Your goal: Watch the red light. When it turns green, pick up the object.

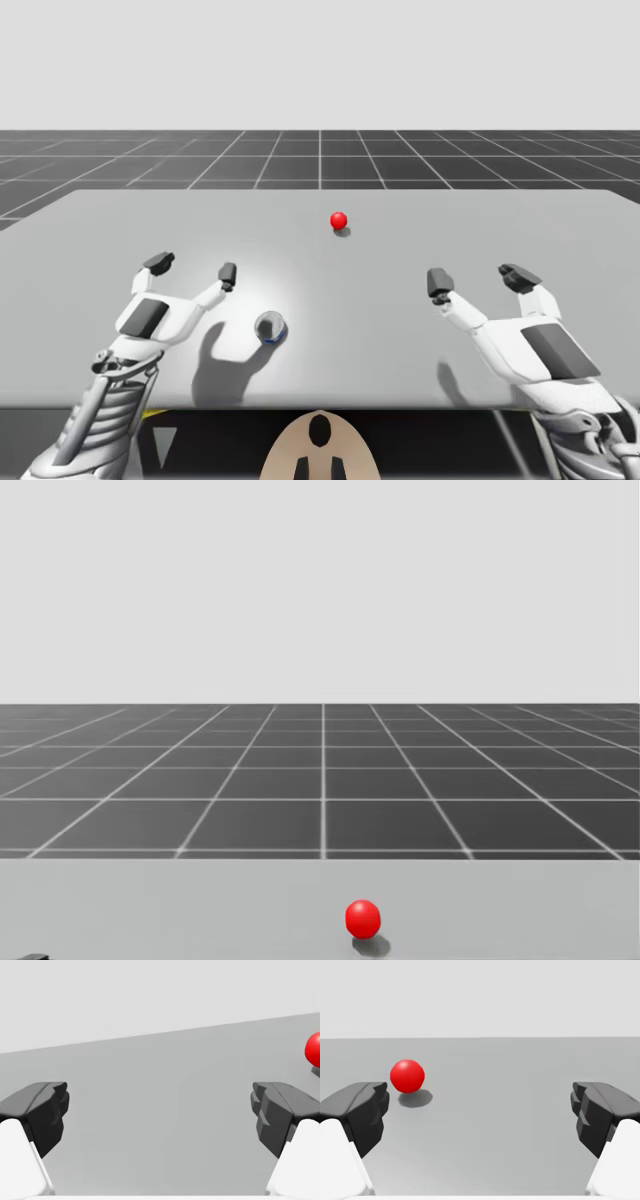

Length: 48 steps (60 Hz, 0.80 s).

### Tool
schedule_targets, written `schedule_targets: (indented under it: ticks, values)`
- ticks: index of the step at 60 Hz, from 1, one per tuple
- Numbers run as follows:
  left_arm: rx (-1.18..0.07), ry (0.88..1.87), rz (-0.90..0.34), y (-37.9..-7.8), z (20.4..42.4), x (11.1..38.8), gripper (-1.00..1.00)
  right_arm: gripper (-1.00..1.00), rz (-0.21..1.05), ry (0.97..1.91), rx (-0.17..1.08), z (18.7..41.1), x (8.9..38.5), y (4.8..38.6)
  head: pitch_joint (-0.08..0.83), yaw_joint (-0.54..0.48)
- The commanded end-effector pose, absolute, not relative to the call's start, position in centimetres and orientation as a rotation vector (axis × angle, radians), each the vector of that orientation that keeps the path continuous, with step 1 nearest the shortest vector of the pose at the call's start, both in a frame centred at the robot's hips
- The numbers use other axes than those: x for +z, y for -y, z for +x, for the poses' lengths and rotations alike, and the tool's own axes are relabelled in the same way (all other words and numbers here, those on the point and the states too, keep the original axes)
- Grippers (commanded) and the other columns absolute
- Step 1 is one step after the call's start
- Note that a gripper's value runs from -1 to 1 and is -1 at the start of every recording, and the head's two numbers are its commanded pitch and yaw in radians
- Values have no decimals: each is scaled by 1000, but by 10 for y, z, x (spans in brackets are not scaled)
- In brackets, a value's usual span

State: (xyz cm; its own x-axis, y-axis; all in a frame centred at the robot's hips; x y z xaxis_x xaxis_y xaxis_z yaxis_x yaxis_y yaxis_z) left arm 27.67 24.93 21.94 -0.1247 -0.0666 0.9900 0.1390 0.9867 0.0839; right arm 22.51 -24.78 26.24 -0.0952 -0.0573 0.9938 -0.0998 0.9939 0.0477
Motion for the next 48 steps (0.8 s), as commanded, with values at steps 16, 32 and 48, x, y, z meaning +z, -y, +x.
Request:
schedule_targets:
  ticks: [16,32,48]
  values:
    - [-92,1685,-38,-261,274,221,-1000,-1000,76,1657,-58,217,263,252,119,-8]
    - [-90,1685,-30,-260,275,222,-1000,-1000,57,1655,-27,218,261,250,365,-55]
    - [-98,1683,-28,-259,275,222,-1000,-1000,51,1653,-20,218,260,250,445,-71]
